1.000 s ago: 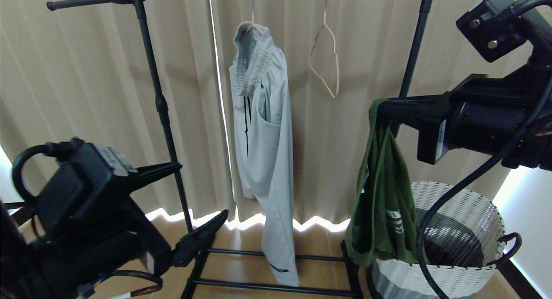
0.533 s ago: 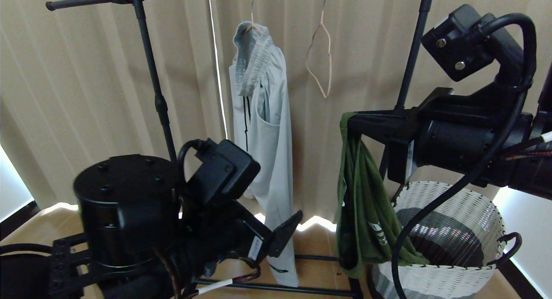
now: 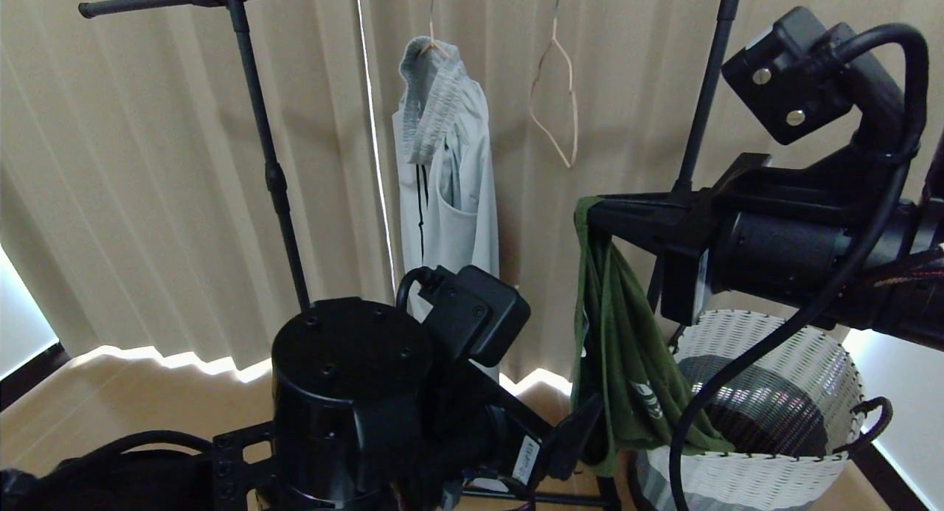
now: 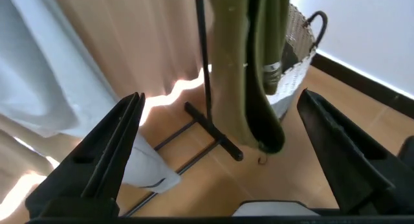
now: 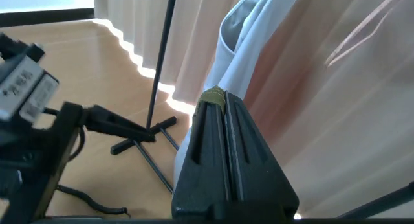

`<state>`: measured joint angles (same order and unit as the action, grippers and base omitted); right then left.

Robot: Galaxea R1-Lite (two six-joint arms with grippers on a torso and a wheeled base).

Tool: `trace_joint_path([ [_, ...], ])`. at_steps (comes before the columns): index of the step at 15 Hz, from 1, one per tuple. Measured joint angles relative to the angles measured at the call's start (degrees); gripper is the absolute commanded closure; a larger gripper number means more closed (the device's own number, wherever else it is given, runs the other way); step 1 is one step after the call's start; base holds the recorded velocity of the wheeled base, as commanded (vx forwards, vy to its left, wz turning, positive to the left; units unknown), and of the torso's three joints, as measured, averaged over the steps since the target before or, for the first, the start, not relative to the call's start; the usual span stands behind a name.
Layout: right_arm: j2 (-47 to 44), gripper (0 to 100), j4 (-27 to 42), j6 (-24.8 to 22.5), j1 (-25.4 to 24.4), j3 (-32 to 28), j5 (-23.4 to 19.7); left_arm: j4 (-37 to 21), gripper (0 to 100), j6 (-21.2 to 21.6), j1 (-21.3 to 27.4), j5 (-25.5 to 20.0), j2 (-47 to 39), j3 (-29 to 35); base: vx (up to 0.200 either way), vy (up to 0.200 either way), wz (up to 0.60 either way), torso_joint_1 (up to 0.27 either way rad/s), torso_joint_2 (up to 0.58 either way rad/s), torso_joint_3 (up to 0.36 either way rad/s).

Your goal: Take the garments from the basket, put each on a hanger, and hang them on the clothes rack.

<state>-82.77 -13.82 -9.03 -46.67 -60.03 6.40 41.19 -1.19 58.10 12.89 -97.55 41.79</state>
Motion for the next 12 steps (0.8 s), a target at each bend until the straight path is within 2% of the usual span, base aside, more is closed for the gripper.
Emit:
trace_joint_path([
  [8, 2.6, 100, -0.8, -0.2, -1.4, 1.5, 0.1, 3.7, 0, -2.3, -2.6, 0.7, -11.3, 2.9, 0.000, 0.000, 0.00, 0.000, 0.00, 0.000],
  [12, 3.6, 100, -0.7, -0.2, -0.8, 2.0, 0.2, 3.7, 0, -2.4, -3.0, 0.8, -14.1, 0.1, 0.000, 0.000, 0.00, 0.000, 0.00, 0.000],
])
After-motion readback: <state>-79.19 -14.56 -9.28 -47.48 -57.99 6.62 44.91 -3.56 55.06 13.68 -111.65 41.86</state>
